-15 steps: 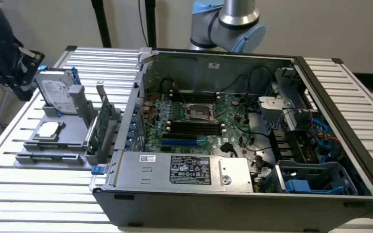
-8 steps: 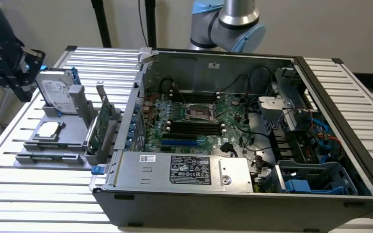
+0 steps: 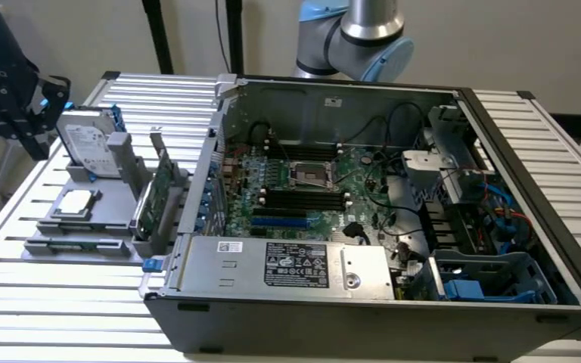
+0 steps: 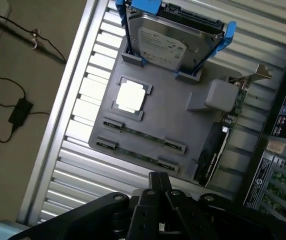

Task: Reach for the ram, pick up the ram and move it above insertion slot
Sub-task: 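Pick up the ram and move it above insertion slot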

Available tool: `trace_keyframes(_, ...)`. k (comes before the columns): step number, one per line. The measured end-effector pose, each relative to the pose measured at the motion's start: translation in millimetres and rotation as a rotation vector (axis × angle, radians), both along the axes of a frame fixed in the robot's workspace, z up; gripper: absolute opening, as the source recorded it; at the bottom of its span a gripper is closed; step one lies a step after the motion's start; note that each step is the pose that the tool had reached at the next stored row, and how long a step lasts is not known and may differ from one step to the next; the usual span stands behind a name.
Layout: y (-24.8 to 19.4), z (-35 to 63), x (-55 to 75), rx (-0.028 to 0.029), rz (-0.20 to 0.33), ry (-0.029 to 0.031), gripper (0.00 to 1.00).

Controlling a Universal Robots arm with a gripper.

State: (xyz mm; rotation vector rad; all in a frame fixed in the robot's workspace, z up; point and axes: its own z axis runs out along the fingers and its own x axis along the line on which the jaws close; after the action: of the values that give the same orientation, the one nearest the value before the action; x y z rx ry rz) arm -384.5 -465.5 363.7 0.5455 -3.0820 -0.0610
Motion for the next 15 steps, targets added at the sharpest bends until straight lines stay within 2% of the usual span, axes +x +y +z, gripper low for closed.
trace_keyframes(15,0.0,-3.6,0.0,0.0001,0.273,0.0001,0.11)
